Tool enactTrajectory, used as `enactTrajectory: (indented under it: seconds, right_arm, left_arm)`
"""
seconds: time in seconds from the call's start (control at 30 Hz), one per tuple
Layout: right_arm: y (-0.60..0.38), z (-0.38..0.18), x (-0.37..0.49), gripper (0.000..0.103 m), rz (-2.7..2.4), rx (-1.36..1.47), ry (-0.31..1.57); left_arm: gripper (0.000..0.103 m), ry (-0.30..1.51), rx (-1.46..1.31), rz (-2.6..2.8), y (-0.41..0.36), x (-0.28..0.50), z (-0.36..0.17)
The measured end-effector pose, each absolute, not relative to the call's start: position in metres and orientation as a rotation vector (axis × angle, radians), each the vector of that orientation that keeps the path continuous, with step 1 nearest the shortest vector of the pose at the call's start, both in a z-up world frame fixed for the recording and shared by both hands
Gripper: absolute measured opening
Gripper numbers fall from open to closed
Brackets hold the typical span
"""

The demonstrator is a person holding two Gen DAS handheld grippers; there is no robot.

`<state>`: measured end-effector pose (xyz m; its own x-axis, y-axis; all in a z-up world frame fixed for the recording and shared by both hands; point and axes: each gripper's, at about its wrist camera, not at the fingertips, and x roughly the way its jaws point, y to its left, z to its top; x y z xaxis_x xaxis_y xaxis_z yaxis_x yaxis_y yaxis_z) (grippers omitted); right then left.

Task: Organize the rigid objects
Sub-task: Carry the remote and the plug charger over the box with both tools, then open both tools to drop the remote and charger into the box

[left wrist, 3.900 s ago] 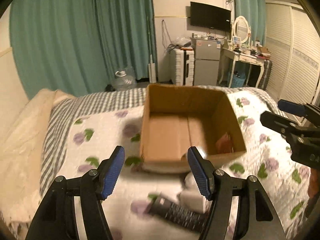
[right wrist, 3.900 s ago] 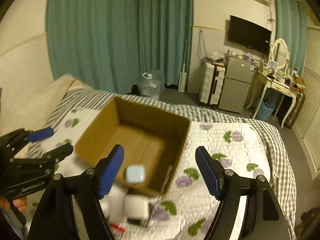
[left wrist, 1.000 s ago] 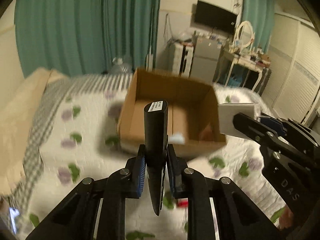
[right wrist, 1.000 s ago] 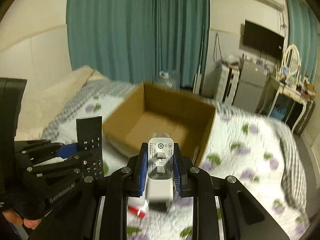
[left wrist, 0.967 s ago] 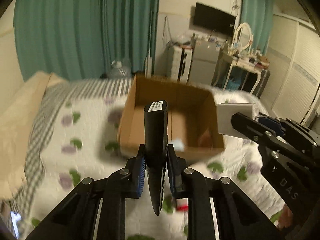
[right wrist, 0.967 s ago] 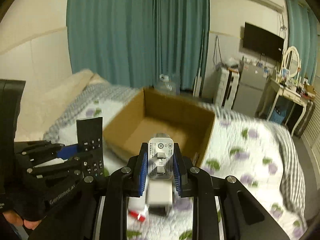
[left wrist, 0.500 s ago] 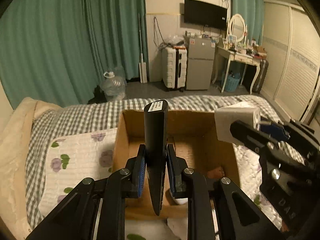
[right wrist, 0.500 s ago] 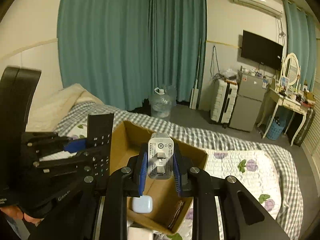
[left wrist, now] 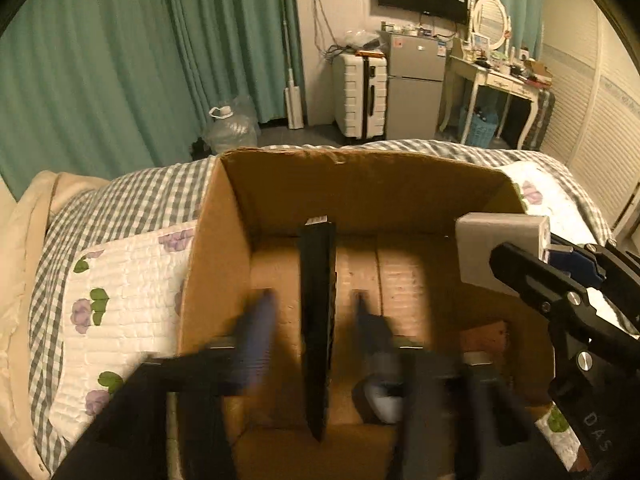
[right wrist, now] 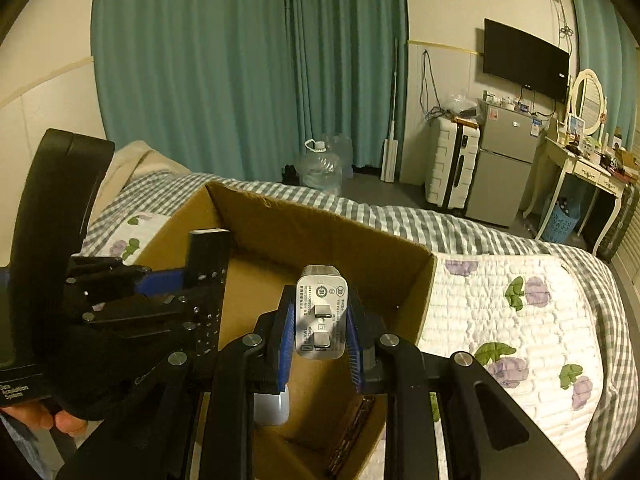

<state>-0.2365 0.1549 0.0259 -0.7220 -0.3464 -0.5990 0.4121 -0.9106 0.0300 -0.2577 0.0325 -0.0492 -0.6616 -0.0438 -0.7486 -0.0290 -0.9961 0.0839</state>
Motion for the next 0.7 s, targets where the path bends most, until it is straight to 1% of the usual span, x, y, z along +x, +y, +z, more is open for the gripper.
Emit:
enactTrajectory:
  seconds: [0.23, 0.27, 0.33, 0.37, 0.4, 0.47, 0.6, 0.7]
  right_arm:
    - [0.156, 0.020, -0.245, 0.023, -2.572, 0.895, 0.125]
    - [0.156, 0.020, -0.245, 0.024, -2.566, 0.903, 0.126]
    - [0.158, 0.024, -0.242, 0.055, -2.612, 0.899, 0.134]
    - [0.161, 0.028, -0.239, 0.061, -2.630, 0.893, 0.130]
    - [0.164, 0.032, -0.236, 0.062, -2.629, 0.884, 0.115]
    - [0.171, 0.042, -0.227, 0.062, -2.629, 0.881, 0.094]
    - [0.182, 0.069, -0.197, 0.064, -2.670, 0.843, 0.121]
    - [0.189, 0.090, -0.170, 0.070, -2.696, 0.816, 0.138]
  left_arm:
    - [0.064, -0.140, 1.218, -2.890, 0.029, -0.247, -0.034]
    - [0.064, -0.144, 1.208, -2.891, 0.029, -0.246, -0.032]
    - [0.064, -0.152, 1.181, -2.884, 0.027, -0.238, -0.024]
    - [0.064, -0.145, 1.174, -2.894, 0.025, -0.234, -0.020]
    - [0.064, -0.140, 1.165, -2.900, 0.024, -0.226, -0.013]
    - [0.064, -0.141, 1.136, -2.902, 0.021, -0.213, -0.002]
    - [0.064, -0.116, 1.074, -2.913, 0.015, -0.180, 0.020]
    - [0.066, -0.088, 1.037, -2.921, 0.010, -0.156, 0.031]
